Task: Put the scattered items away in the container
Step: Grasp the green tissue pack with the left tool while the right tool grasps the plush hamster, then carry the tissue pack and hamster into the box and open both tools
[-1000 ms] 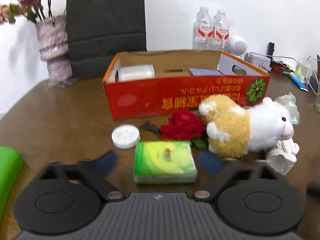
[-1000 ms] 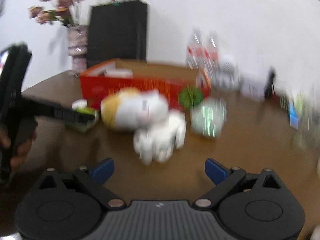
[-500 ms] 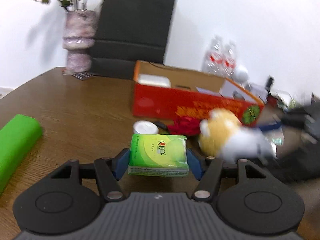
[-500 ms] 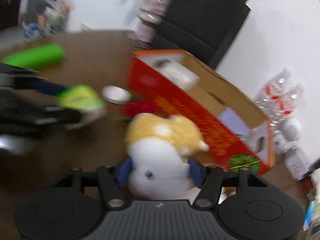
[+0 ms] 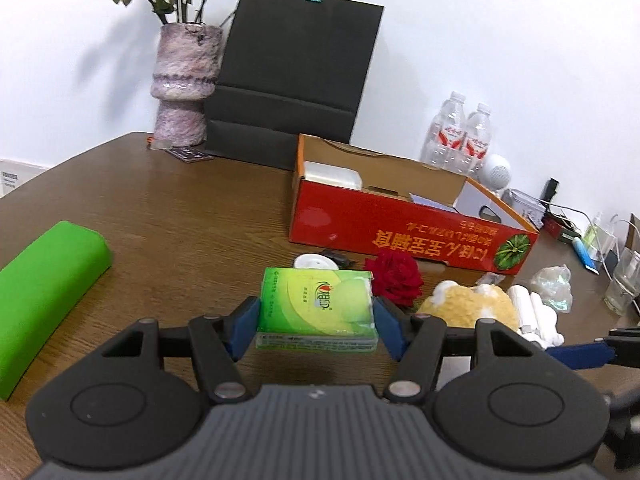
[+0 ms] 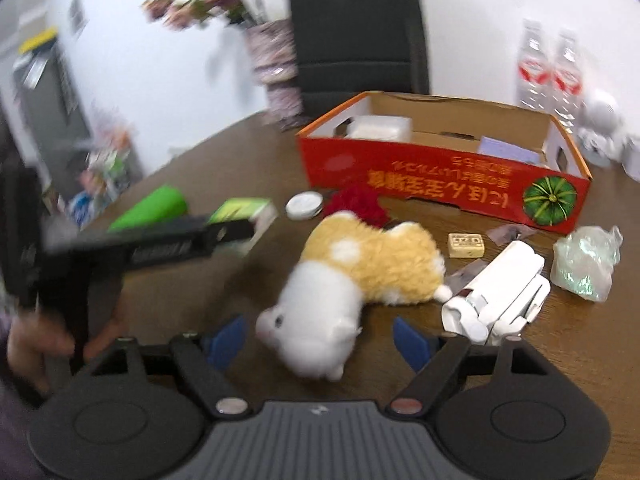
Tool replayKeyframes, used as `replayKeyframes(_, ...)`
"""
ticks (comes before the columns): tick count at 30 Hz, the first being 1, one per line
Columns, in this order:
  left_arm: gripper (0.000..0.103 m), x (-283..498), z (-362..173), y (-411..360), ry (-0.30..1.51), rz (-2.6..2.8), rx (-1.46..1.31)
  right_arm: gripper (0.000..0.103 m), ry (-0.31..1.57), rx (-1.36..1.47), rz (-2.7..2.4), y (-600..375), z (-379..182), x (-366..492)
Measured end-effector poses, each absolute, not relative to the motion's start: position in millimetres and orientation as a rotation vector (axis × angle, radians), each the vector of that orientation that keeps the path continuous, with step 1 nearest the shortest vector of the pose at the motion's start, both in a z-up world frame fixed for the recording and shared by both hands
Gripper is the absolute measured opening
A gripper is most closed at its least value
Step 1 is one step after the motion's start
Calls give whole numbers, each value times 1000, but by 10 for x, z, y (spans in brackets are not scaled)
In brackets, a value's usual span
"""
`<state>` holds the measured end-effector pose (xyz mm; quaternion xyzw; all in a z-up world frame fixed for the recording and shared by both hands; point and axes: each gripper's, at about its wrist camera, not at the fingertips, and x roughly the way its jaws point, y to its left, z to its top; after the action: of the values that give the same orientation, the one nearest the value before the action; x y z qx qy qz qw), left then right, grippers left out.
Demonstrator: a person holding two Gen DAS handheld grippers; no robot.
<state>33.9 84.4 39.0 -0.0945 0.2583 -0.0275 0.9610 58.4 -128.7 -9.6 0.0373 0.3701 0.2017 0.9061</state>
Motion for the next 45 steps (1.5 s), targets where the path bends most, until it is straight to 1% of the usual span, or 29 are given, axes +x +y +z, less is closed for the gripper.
replayKeyframes(1,63,336,386,848,521,-42,-186,86,775,98,393,-1260,-141,641)
replayKeyframes(4,63,319,344,842,524,-6,-165,81,817,130,335,-1099,-341,844)
replayKeyframes(5,63,312,323,838,528,6,-156,64,814,151,338,-1079,-391,862)
replayKeyframes(6,63,296,300,828,533,18,-143,53,800,170,339,-1075,-425,861)
replayKeyframes(7,63,276,282,818,536,24,-135,50,790,176,329,-1077,-441,853)
replayKeyframes(11,63,178,289,801,515,15,-131,45,763,161,305,-1137,-394,698)
replayKeyframes(14,63,201,447,795,488,1,-137,45,710,173,325,-1247,-213,628)
replayKeyframes(19,63,453,921,662,421,-66,-111,45,565,174,314,-1575,396,820)
replayKeyframes(22,63,889,1205,537,428,-117,-78,45,564,212,279,-1902,664,1250)
replayKeyframes(25,63,1565,1340,429,512,-161,-103,45,616,272,275,-2142,826,1937)
replayKeyframes(28,63,2222,1249,276,605,-145,-83,45,691,320,251,-2246,787,2604)
replayKeyframes(32,63,2893,1048,109,724,-175,-134,46,817,356,239,-2316,466,3301)
replayKeyframes(34,64,3174,980,20,748,-167,-144,46,865,359,237,-2367,305,3541)
replayKeyframes(35,65,3280,945,-31,745,-163,-137,48,884,362,242,-2399,236,3632)
replayKeyframes(36,72,3402,894,-88,732,-161,-126,49,895,368,240,-2436,171,3723)
replayKeyframes(37,79,3512,838,-135,727,-158,-108,53,897,373,230,-2474,112,3800)
replayKeyframes(38,79,3605,783,-163,737,-145,-86,55,900,377,212,-2511,54,3867)
replayKeyframes(39,79,3681,737,-178,753,-120,-75,60,921,384,196,-2552,-14,3943)
replayKeyframes(40,81,3715,713,-171,760,-111,-83,75,956,400,191,-2592,-78,4011)
replayKeyframes(41,81,3717,706,-146,760,-128,-102,77,986,422,202,-2628,-127,4051)
replayKeyframes(42,84,3705,712,-109,753,-149,-125,77,1004,441,222,-2657,-153,4056)
replayKeyframes(43,91,3695,727,-79,747,-156,-140,78,1004,448,239,-2671,-144,4034)
replayKeyframes(45,97,3668,798,-19,744,-133,-144,79,980,429,247,-2676,-52,3963)
